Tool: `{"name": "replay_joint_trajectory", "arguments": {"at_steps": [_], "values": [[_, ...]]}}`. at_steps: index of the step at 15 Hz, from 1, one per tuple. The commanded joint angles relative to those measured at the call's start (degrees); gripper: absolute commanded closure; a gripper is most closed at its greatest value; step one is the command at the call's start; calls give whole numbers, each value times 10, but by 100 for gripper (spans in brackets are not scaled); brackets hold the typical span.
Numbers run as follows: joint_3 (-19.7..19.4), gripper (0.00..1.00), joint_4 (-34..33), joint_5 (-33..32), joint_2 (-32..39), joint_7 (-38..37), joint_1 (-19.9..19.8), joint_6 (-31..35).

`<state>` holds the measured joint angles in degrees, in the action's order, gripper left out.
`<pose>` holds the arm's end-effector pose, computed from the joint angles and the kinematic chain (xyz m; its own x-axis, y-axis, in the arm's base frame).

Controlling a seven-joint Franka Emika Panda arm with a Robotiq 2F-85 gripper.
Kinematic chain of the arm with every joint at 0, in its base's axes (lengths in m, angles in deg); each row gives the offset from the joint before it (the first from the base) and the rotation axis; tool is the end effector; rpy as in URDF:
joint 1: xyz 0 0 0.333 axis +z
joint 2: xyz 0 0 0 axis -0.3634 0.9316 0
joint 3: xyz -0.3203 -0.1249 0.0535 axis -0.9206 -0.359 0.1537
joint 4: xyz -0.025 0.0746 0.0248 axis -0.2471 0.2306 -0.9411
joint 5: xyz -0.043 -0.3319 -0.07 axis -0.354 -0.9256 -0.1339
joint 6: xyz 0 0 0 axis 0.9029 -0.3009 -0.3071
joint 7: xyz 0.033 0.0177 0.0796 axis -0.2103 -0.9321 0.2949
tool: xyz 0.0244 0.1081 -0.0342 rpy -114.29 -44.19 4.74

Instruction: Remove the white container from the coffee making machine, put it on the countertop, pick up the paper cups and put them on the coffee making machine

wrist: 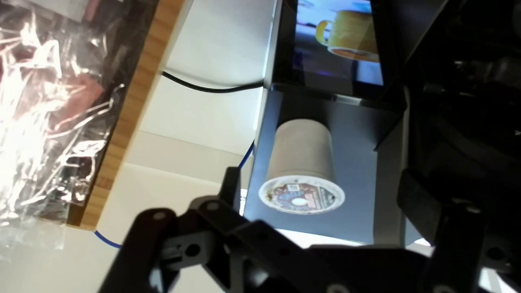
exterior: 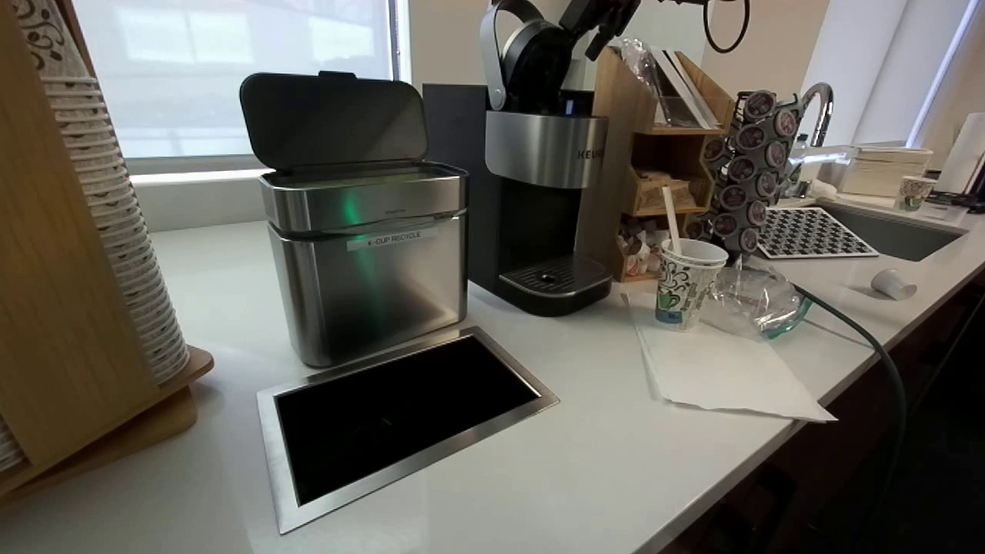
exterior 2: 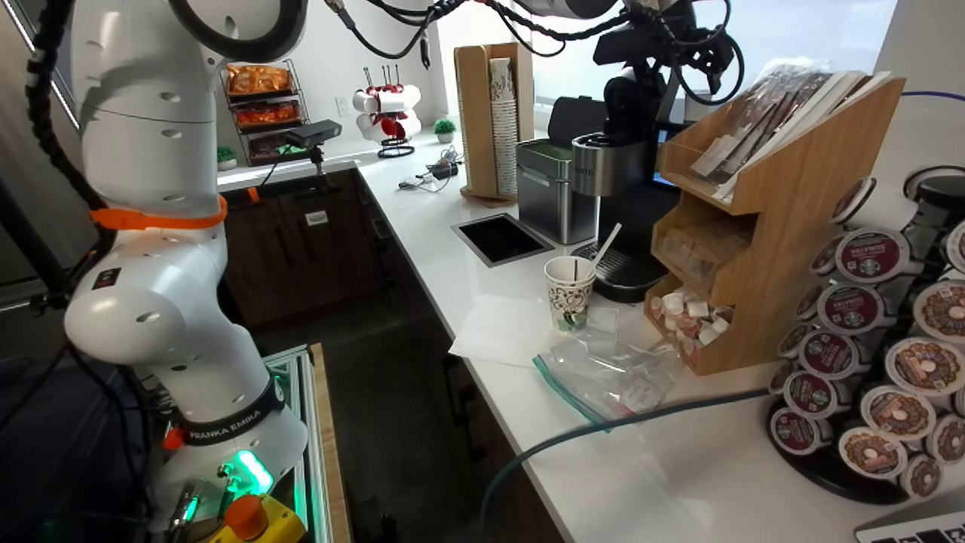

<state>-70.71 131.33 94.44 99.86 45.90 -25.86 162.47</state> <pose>0.6694 -0.0372 0.6216 0.7660 0.2649 0.5857 0.2295 -0.9638 0.1357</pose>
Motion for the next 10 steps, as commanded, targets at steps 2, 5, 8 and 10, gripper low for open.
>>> {"name": "replay_joint_trajectory", "arguments": {"at_steps": [2, 5, 8, 10], "values": [[6, 23, -15, 7, 17, 6, -6, 20], [6, 37, -16, 6, 20, 6, -6, 24], [5, 25, -17, 4, 23, 2, -8, 29], [5, 24, -18, 4, 25, 2, -8, 28]]}}
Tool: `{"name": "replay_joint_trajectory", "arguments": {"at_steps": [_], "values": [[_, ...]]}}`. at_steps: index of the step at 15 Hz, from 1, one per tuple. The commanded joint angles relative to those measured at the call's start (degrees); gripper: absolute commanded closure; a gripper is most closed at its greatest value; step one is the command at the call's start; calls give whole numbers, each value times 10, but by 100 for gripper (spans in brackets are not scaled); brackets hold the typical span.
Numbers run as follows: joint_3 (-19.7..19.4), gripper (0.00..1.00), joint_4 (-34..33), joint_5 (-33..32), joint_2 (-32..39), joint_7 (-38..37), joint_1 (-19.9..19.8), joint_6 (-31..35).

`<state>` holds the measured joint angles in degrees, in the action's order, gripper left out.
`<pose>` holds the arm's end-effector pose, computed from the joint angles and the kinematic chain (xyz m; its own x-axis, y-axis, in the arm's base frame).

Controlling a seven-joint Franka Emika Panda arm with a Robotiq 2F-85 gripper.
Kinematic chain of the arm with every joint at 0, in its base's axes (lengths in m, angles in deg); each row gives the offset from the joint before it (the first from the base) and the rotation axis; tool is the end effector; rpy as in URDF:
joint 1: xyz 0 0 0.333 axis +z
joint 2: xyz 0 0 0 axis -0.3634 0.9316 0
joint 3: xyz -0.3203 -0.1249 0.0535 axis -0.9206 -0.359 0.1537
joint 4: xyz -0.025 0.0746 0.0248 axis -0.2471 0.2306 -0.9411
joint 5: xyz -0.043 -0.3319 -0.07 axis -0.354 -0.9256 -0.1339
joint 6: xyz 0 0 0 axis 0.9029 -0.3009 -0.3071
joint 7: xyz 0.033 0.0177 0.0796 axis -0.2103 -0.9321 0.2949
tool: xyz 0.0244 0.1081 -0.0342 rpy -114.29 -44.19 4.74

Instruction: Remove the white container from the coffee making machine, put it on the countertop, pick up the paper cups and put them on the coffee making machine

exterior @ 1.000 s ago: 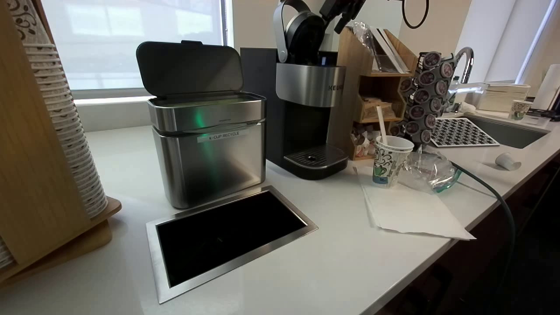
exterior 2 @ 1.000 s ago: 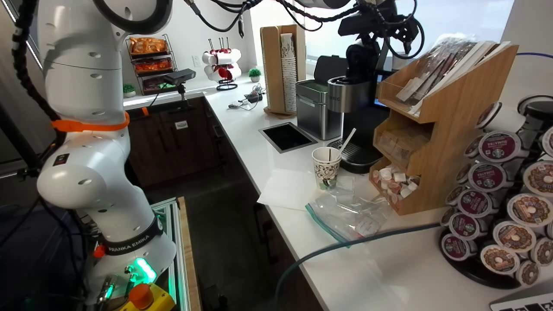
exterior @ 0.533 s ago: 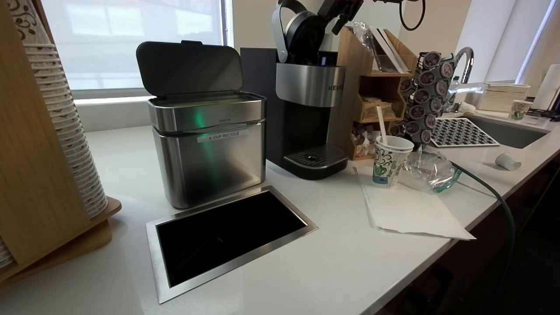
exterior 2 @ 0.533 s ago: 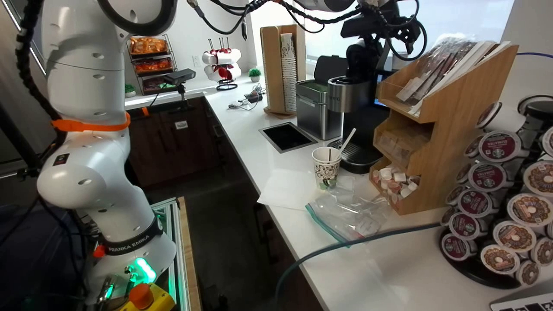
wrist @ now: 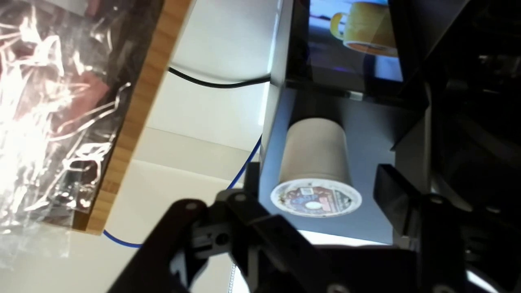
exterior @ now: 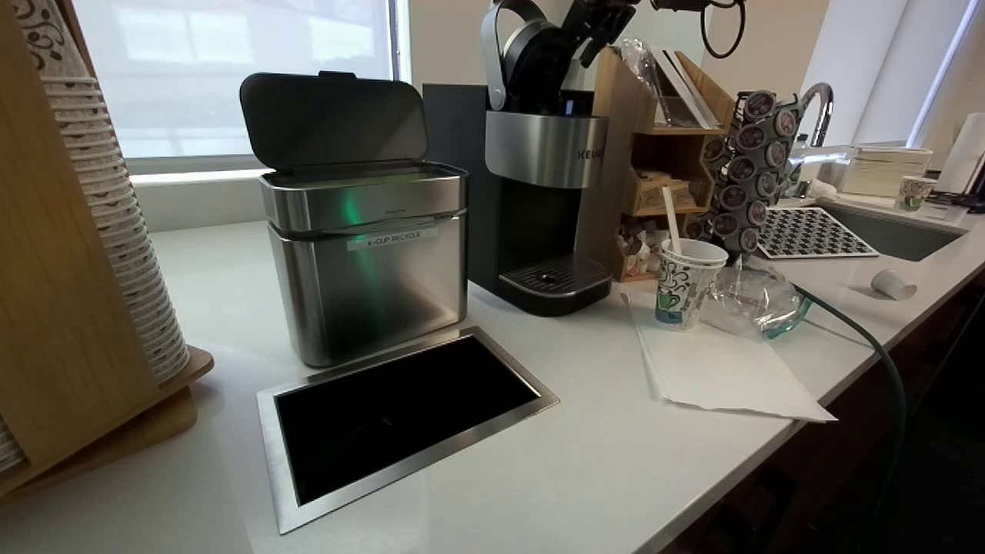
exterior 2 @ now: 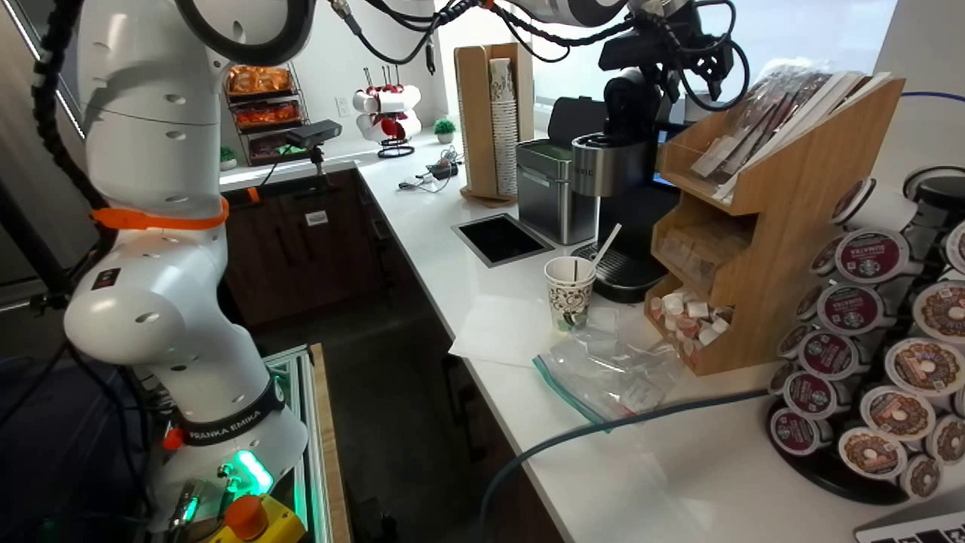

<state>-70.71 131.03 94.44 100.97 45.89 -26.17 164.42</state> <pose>0.6761 -0.0418 0.6158 0.7566 0.2589 0.6005 0.2185 -0.9656 0.1411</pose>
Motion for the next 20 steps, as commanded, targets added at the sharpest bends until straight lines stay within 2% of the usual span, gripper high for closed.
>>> {"name": "replay_joint_trajectory", "arguments": {"at_steps": [1, 2, 5, 7, 13, 20], "values": [[5, 31, -17, 4, 15, 2, -6, 9], [5, 37, -19, 4, 17, 3, -6, 9], [6, 65, -24, 4, 20, 3, -7, 9], [6, 72, -25, 4, 21, 2, -7, 9], [2, 72, -10, -3, 8, -13, -2, 6], [5, 72, 44, 5, -42, -42, 1, 3]]}}
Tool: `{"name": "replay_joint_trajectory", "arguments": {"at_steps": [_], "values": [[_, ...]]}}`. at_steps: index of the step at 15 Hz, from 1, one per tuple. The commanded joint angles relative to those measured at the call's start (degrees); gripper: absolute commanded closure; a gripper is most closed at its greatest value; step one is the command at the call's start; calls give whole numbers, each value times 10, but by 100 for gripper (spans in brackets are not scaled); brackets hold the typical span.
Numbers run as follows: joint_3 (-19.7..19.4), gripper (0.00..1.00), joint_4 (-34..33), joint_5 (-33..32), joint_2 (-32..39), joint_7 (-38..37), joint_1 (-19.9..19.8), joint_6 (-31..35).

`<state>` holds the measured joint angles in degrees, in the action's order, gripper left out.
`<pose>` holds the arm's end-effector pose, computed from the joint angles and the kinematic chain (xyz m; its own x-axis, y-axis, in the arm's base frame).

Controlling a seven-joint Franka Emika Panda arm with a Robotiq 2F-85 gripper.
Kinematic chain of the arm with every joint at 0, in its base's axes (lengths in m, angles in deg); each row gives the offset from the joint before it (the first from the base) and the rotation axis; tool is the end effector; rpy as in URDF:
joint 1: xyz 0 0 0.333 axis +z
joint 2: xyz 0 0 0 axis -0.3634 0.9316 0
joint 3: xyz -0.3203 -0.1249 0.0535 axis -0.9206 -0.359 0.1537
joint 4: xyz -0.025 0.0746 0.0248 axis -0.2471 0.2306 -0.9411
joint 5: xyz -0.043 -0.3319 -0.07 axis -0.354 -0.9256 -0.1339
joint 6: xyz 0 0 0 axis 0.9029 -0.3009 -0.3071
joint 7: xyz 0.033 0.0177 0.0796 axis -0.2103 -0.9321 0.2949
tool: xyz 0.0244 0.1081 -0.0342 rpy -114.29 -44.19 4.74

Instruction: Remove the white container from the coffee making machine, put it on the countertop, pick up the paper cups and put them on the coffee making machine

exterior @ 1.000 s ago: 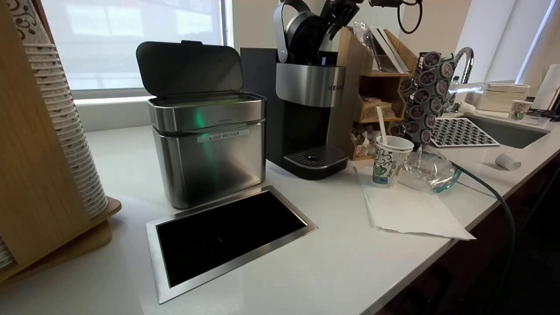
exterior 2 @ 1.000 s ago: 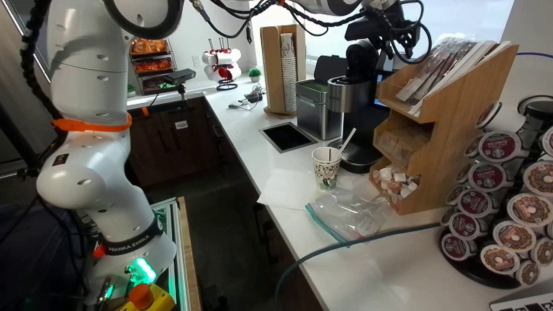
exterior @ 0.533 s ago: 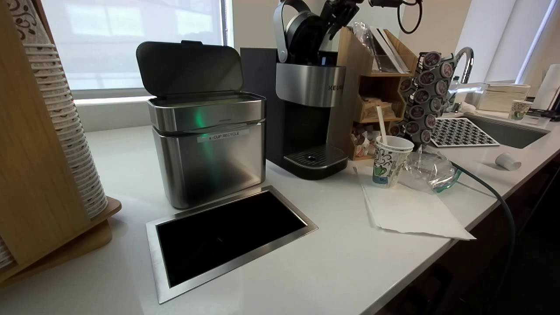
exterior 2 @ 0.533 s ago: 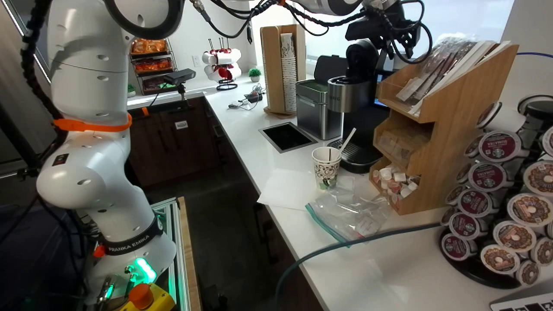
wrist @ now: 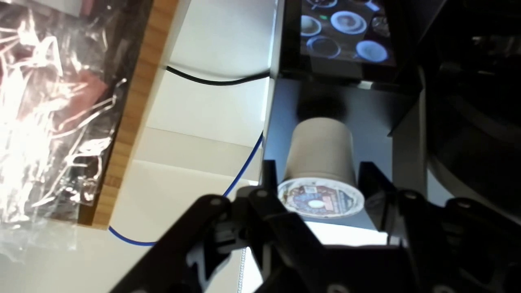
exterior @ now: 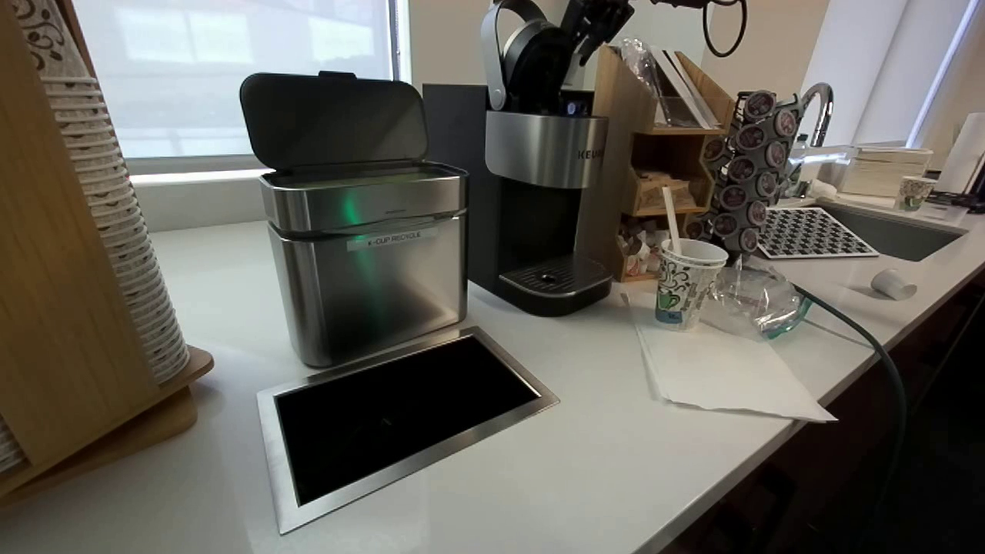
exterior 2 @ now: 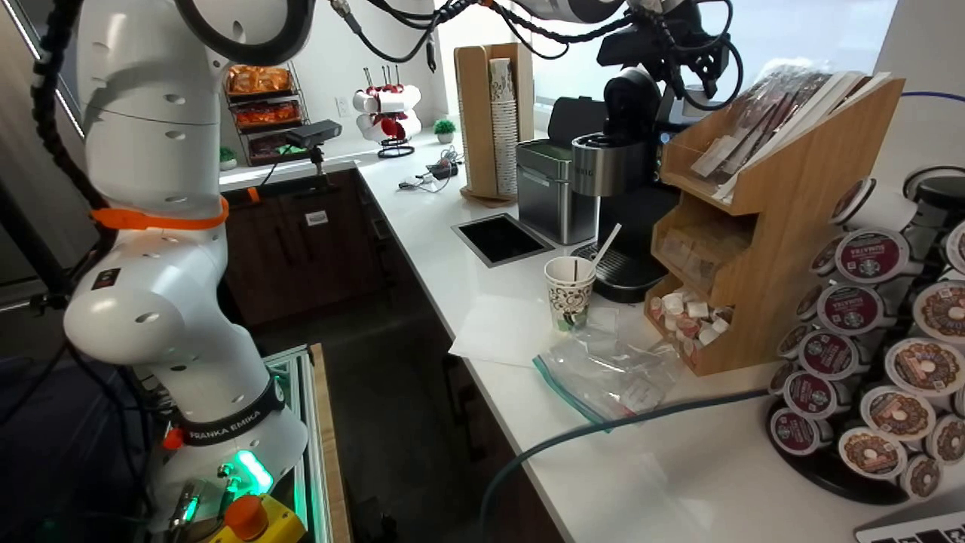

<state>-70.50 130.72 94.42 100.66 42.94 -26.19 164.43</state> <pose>0.6748 -0.0400 0.6222 0.7594 0.2112 0.6154 0.1811 -0.9771 0.1119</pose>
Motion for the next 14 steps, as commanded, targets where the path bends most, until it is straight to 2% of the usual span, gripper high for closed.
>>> {"name": "replay_joint_trajectory", "arguments": {"at_steps": [1, 6, 14], "values": [[1, 72, 58, 2, -48, -17, 3, 4], [-6, 72, 130, -5, -107, -40, 6, -5], [-26, 72, 299, -22, -230, -73, 9, 7]]}}
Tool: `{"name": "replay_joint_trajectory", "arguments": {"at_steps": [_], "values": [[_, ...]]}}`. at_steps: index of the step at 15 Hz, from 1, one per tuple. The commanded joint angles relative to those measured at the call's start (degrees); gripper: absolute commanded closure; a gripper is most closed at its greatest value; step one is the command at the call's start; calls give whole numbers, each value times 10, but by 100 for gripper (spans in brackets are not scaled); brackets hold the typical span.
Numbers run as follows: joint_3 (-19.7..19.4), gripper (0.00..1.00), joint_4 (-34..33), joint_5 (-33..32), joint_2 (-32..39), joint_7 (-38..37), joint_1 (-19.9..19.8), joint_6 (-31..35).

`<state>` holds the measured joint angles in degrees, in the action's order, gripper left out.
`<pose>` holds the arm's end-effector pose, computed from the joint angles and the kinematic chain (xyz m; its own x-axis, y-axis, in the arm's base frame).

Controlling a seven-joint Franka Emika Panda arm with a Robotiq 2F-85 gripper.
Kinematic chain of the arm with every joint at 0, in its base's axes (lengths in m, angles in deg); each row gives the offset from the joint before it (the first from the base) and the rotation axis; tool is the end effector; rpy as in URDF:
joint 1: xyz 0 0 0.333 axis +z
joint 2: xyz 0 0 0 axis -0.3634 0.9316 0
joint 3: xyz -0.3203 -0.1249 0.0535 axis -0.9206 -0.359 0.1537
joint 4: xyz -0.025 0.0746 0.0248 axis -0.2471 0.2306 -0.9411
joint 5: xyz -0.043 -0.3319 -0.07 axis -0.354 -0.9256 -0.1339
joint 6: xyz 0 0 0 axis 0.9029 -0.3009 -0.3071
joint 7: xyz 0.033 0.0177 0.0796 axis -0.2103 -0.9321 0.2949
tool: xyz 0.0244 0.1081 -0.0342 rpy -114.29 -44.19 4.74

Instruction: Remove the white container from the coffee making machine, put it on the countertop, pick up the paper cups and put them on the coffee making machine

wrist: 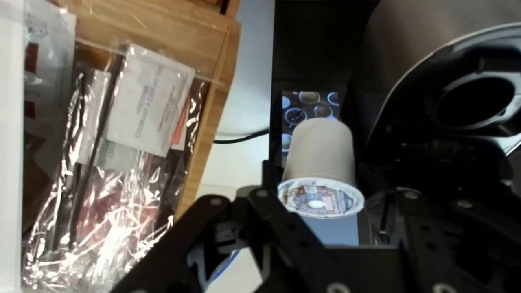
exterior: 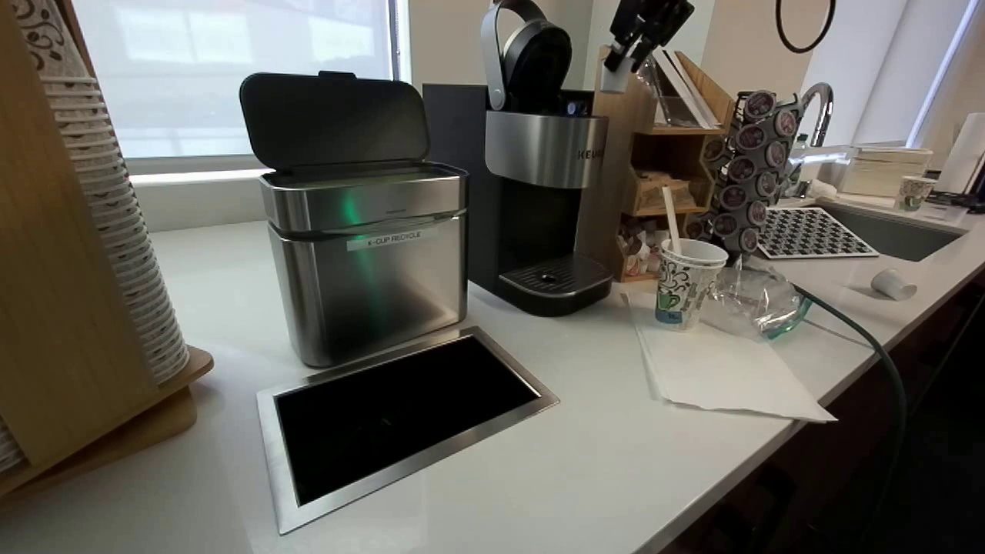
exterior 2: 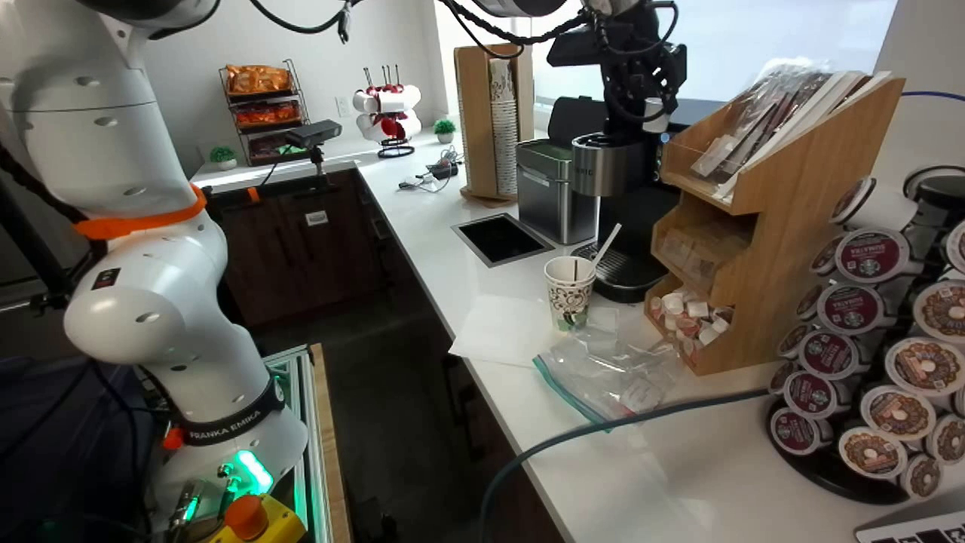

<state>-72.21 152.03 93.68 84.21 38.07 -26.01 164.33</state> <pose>0.5783 -0.0462 0.6236 0.8264 0.1201 0.5502 0.1000 -0.9928 0.0664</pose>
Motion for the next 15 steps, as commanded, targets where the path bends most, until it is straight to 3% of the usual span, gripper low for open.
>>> {"name": "replay_joint_trajectory", "arguments": {"at_steps": [1, 8, 15], "values": [[-11, 72, 104, -12, -81, -24, 8, 8], [-24, 72, 204, -25, -163, -84, 0, 10], [-51, 72, 290, -49, -226, -188, -40, 17]]}}
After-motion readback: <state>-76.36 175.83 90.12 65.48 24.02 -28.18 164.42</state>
